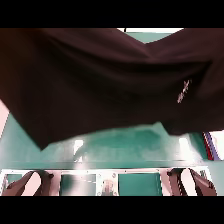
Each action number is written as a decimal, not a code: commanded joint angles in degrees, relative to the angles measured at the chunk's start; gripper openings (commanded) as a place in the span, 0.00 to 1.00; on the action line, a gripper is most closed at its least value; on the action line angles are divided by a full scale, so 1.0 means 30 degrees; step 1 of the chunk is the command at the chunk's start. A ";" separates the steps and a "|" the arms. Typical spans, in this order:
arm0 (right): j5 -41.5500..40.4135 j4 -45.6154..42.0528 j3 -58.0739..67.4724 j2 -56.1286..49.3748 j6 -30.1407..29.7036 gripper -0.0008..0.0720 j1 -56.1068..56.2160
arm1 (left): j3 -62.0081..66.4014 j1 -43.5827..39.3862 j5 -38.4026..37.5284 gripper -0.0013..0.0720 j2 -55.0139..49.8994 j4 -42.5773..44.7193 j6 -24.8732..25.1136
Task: Fold the shirts.
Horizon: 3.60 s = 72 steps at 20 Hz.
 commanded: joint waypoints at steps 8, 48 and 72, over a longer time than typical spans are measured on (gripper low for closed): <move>-0.3228 -0.0313 -0.9755 -0.6331 -0.2572 0.04 0.4969 | -1.2772 -0.3228 0.4393 0.05 -0.3927 0.0605 0.4087; 0.2076 -1.1249 0.1661 -2.3656 0.0255 0.03 0.5727 | -0.9843 -0.8029 0.8998 0.05 -1.6648 0.8058 0.1596; 0.2492 -1.2087 0.1872 -2.3671 0.2127 0.59 0.5770 | -0.8910 -0.7490 0.4699 0.92 -1.7318 0.8918 -0.2361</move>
